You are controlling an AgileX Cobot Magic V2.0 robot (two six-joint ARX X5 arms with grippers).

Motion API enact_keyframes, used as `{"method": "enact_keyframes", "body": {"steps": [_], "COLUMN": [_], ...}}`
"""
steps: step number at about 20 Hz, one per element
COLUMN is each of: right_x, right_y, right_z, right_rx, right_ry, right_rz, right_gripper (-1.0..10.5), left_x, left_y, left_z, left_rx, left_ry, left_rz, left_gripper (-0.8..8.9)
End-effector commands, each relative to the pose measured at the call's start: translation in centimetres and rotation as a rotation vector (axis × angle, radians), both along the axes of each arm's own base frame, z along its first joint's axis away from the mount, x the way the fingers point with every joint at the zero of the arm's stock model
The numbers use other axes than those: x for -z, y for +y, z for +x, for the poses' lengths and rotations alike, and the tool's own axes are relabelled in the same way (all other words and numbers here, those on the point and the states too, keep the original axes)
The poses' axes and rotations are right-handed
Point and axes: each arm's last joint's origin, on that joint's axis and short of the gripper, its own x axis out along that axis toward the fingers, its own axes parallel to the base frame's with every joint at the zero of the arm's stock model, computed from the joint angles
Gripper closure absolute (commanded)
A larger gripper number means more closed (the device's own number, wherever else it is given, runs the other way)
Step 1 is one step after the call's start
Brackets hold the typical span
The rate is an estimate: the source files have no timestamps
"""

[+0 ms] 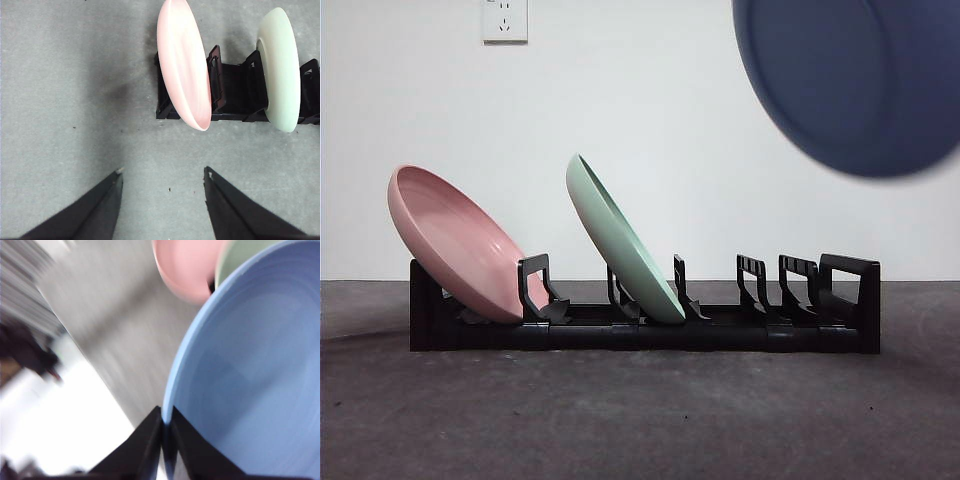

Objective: Place the plate

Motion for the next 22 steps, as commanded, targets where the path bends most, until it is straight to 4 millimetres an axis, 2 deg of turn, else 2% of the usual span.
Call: {"method": "enact_keyframes", "body": {"steps": [1,3,6,11,16,22], "right_x": [2.2,4.3,6.1,8.0,11.7,15.7], "right_y": [0.3,1.0,2.8,8.5,13.5,17.0], "right_z": [-1.5,-3.1,-5.0,-6.9,-6.7,-5.1], "right_rx": [-0.013,-0.058,-0.146,-0.288,-0.382,-0.401], "right_ry": [-0.056,-0.095,-0.162,-0.260,-0.239,-0.331], "right_rz": [-0.080,-0.175,-0.284,-0.361,-0.436,-0.554], "right_gripper": [9.3,9.3,9.3,9.3,9.3,9.3], "left_x": [-0.7,-0.6,-0.7,-0.6,-0.6,-0.6], "left_y": [0.0,0.0,0.0,0.0,0.0,0.0], "left_z": [0.2,0.2,0.3,0.3,0.3,0.3], "left_rx": [0.006,0.008,0.008,0.008,0.008,0.010], "left_ry": [-0.029,-0.031,-0.034,-0.033,-0.033,-0.033], "left_rz": [0.007,0.009,0.009,0.009,0.009,0.011], "left_gripper": [5.56,5.57,5.60,5.60,5.60,5.60]}}
